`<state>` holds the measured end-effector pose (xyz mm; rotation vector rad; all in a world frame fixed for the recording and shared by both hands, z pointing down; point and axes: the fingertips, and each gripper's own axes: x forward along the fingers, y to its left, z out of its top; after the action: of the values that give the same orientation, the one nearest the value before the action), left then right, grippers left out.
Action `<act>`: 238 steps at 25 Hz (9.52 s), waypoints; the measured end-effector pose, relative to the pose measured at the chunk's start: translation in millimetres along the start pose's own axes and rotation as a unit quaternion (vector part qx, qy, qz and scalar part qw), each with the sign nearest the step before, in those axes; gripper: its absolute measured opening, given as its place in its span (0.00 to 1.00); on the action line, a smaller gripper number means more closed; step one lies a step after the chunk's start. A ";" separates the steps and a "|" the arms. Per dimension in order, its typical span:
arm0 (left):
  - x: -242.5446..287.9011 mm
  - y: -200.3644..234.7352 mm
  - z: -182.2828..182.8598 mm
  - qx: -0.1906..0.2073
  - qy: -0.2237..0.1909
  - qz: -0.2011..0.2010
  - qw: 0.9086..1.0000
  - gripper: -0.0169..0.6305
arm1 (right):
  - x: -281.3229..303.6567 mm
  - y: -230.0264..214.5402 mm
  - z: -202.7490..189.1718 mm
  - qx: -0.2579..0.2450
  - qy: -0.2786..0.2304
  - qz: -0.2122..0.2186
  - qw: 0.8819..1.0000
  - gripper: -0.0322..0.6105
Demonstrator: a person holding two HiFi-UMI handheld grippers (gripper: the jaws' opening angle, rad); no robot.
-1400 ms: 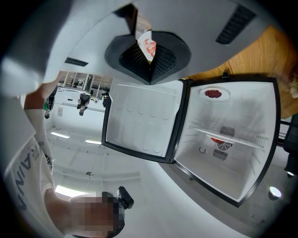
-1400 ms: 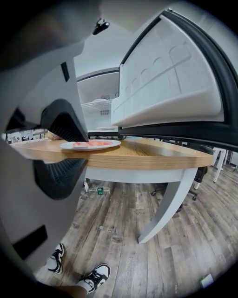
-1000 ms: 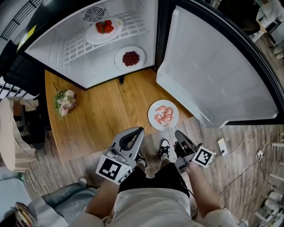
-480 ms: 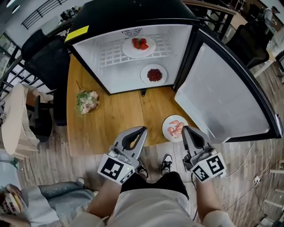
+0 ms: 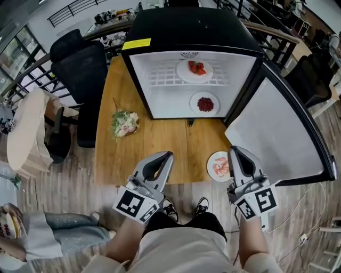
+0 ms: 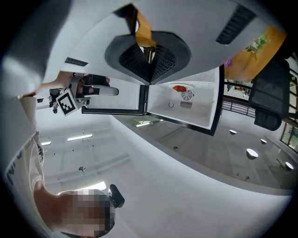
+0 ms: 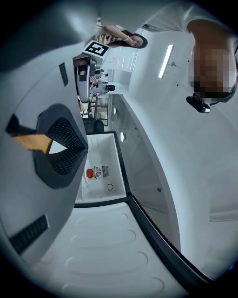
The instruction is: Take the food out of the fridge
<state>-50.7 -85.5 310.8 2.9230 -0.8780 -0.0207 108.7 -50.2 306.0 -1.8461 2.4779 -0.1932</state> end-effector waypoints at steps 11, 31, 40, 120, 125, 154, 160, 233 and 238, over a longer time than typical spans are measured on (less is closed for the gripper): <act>2.9 8.5 3.2 0.012 -0.010 0.011 1.000 0.04 | 15.4 0.3 -11.2 0.038 0.019 0.011 0.999 0.08; -5.4 47.3 -7.5 0.003 -0.003 0.029 1.000 0.04 | 145.4 -9.5 -7.8 0.215 0.028 0.027 0.976 0.14; -1.4 73.9 -24.4 -0.012 0.014 0.035 0.999 0.04 | 178.2 -60.3 -87.9 0.376 0.046 -0.065 0.923 0.22; 12.7 121.6 -46.8 -0.050 0.016 0.026 0.998 0.04 | 249.6 -115.7 -70.2 0.653 -0.049 -0.097 0.750 0.10; 8.1 122.9 -45.0 -0.048 0.017 0.030 0.998 0.04 | 247.2 -113.8 -68.9 0.655 -0.055 -0.097 0.747 0.10; -55.0 89.0 -51.9 -0.037 0.013 0.128 0.991 0.04 | 108.5 10.6 -122.2 0.623 0.063 0.065 0.777 0.09; -43.5 71.0 -67.3 -0.041 0.036 0.097 0.994 0.04 | 53.2 37.1 -186.6 0.638 0.098 0.074 0.761 0.09; -5.4 8.8 -132.8 -0.060 0.100 -0.005 0.993 0.04 | -31.5 29.6 -363.2 0.682 0.274 -0.070 0.675 0.18; -2.5 6.8 -130.4 -0.058 0.099 -0.006 0.993 0.04 | -35.9 30.6 -364.0 0.674 0.284 -0.073 0.678 0.20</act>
<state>-51.5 -79.1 441.3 2.7633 -0.7991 0.2052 49.6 19.3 661.5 -1.2103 1.3044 -2.1215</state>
